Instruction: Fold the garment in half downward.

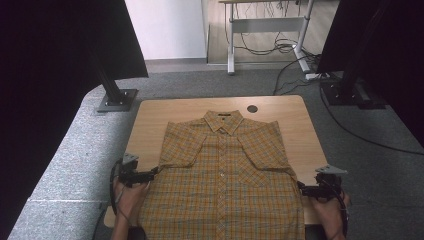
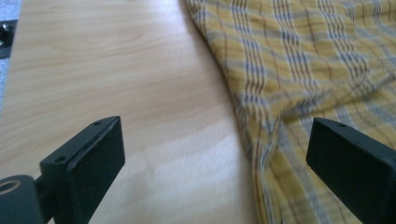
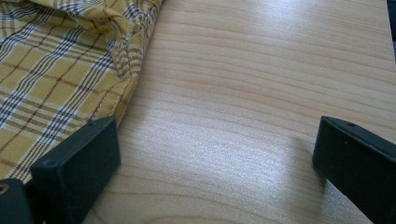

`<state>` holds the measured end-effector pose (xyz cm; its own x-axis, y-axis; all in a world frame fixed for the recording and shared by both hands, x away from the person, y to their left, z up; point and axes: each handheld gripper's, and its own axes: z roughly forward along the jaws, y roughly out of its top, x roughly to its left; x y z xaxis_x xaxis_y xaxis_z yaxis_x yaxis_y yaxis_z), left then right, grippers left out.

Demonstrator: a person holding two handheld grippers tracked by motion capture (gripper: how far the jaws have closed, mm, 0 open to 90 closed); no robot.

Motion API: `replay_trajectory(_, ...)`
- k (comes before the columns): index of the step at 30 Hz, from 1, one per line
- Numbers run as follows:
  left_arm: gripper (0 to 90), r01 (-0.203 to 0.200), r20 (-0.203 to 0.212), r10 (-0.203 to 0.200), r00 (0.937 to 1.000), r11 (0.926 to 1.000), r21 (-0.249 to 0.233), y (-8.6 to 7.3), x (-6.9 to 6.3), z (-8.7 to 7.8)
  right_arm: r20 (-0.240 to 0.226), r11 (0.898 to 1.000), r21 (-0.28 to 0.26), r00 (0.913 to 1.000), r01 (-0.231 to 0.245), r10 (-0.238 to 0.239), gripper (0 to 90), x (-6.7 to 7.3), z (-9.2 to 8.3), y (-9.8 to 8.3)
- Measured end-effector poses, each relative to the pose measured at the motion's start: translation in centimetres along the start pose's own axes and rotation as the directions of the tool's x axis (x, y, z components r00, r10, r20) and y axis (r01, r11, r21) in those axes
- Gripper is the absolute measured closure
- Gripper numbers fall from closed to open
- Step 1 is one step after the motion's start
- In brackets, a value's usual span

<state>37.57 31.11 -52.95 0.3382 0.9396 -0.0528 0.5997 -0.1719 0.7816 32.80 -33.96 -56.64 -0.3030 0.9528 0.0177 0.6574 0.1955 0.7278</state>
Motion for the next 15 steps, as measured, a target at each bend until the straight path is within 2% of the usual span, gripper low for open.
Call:
replay_trajectory(9, 4.7, 0.006, 0.027, -0.006, 0.9996, 0.9999, -0.009, 1.9, -0.3, 3.1, -0.006, 1.0, 0.0, 1.0, 0.006, -0.006, 0.3, 0.0, 0.0, 0.0)
replay_trajectory(15, 4.8, 0.008, 0.025, -0.008, 0.9997, 1.0, -0.005, 2.9, -0.5, 4.7, -0.007, 1.0, 0.0, 0.9999, 0.007, -0.007, 0.3, 0.0, 0.0, 0.0)
